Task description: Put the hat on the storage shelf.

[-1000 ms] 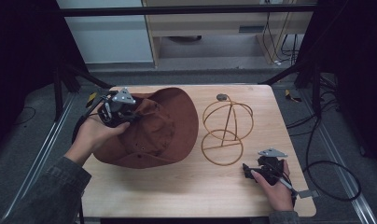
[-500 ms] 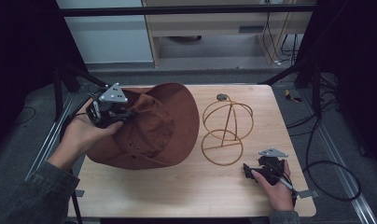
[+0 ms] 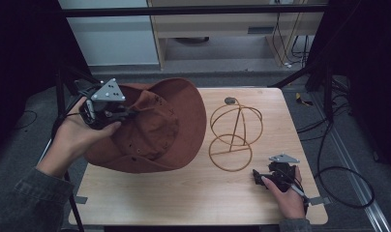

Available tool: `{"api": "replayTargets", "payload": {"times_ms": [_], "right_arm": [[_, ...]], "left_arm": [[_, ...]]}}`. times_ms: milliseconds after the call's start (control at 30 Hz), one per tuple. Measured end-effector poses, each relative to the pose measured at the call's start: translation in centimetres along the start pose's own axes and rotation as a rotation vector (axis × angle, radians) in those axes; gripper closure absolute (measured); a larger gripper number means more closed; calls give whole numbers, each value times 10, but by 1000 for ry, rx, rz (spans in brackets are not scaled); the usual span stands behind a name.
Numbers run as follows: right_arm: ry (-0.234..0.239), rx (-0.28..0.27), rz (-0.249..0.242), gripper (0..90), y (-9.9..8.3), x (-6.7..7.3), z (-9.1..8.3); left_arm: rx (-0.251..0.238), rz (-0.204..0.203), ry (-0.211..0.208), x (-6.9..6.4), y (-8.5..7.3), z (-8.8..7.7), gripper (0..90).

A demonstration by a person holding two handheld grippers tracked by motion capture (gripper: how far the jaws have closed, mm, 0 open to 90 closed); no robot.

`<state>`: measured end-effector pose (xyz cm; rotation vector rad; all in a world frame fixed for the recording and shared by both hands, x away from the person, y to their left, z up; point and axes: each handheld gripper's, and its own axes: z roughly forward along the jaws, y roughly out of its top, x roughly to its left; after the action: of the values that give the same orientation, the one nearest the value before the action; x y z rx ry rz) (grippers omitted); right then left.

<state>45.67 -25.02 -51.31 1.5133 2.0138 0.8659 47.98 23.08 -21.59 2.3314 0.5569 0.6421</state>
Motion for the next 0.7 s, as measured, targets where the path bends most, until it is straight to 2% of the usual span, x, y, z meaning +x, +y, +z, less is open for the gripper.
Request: {"api": "replayTargets", "payload": {"times_ms": [200, 700], "right_arm": [[1, 2, 5, 7, 0, 0, 0], [-4, 2, 3, 7, 0, 0, 0]], "left_arm": [[-30, 19, 9, -2, 12, -16, 880], [-70, 71, 7, -10, 46, -29, 880]]}}
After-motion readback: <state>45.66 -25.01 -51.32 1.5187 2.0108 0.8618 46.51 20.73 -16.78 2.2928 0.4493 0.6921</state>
